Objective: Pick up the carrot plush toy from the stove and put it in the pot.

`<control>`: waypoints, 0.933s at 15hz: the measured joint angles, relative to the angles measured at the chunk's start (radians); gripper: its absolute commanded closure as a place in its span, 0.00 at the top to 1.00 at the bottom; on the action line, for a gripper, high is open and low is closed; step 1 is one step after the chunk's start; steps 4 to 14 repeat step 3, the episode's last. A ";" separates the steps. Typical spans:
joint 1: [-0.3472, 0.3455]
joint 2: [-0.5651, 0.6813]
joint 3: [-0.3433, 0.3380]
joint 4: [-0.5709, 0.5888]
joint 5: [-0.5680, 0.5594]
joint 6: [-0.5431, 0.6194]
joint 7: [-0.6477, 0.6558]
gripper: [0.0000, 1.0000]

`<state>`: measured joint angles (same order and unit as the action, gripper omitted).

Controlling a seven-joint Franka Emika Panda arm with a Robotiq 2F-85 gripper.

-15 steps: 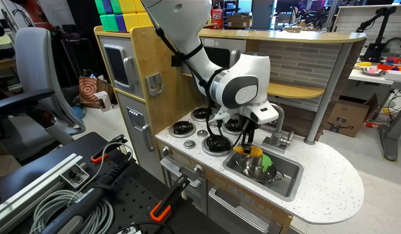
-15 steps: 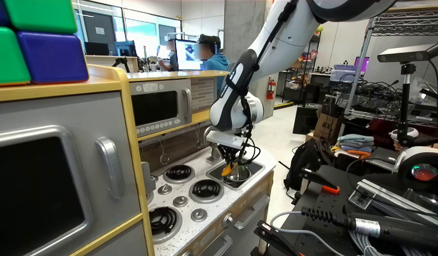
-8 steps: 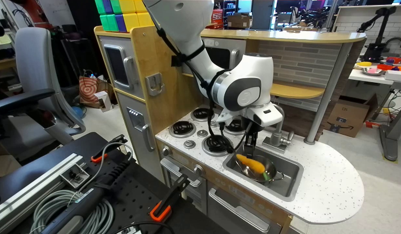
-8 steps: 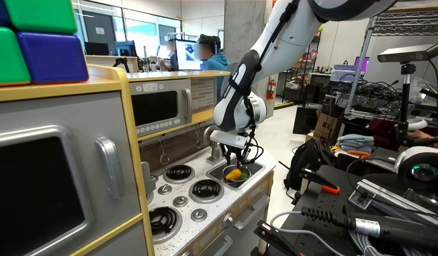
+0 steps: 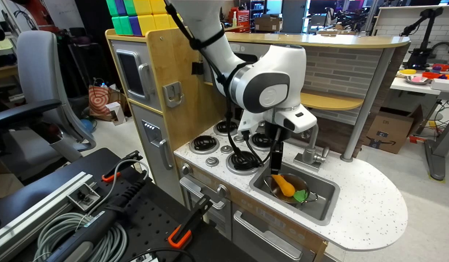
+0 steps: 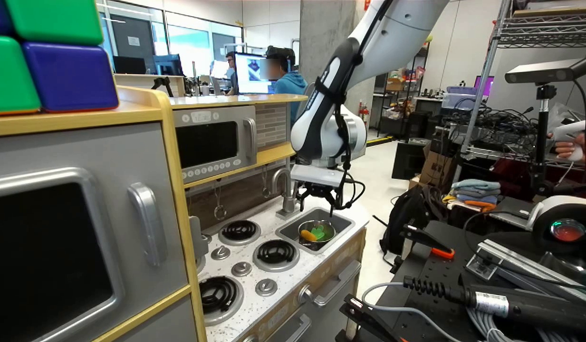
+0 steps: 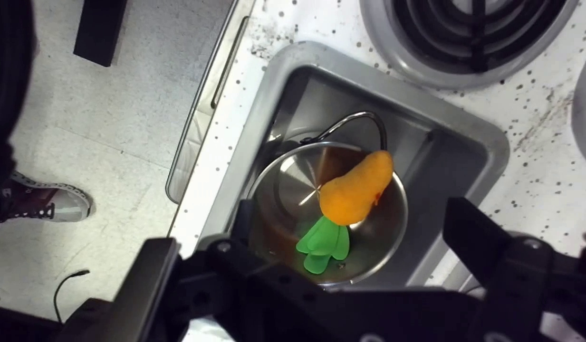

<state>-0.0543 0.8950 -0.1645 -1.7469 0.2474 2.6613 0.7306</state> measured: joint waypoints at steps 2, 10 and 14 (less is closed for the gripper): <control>-0.008 -0.084 0.007 -0.078 0.001 -0.013 -0.060 1.00; -0.008 -0.123 0.005 -0.113 0.000 -0.027 -0.079 1.00; -0.008 -0.123 0.005 -0.113 0.000 -0.027 -0.079 1.00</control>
